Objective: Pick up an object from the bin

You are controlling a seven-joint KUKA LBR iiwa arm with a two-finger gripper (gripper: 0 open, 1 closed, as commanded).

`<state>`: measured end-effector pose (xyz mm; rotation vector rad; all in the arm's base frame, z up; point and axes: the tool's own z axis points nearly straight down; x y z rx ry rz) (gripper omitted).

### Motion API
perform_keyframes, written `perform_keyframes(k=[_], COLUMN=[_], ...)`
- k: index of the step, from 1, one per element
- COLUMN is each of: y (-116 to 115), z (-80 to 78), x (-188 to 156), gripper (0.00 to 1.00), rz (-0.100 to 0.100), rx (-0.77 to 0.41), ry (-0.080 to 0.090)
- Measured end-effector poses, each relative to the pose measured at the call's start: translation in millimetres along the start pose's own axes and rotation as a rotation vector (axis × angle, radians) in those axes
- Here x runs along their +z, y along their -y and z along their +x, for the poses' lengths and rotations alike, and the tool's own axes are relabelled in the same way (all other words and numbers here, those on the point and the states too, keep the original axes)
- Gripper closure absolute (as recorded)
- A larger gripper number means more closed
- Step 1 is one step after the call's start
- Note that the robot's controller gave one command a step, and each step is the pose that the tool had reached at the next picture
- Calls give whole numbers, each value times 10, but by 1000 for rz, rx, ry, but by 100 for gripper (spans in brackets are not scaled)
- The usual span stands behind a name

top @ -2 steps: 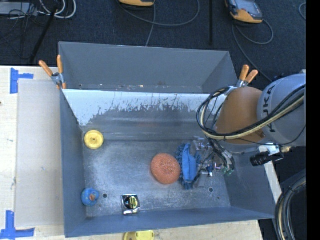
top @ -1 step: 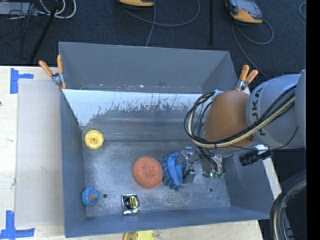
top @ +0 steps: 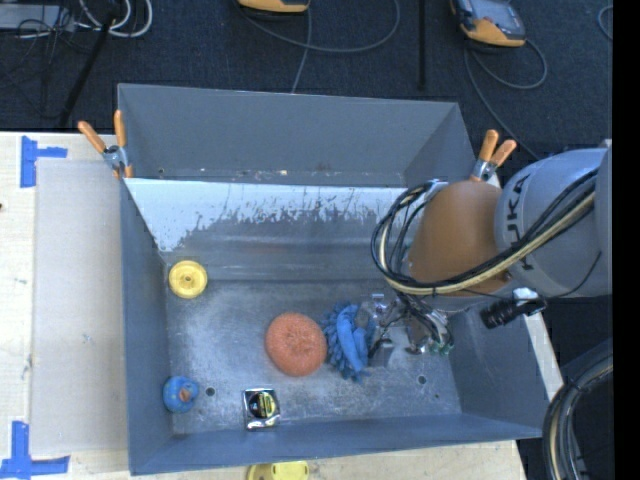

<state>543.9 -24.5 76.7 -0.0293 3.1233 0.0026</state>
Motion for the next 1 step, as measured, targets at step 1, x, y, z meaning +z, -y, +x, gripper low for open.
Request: perform_keyframes(k=[1], y=[420], z=[-68], x=[-1101], gripper=[100], rz=[-1], rx=[-173], ry=[-17])
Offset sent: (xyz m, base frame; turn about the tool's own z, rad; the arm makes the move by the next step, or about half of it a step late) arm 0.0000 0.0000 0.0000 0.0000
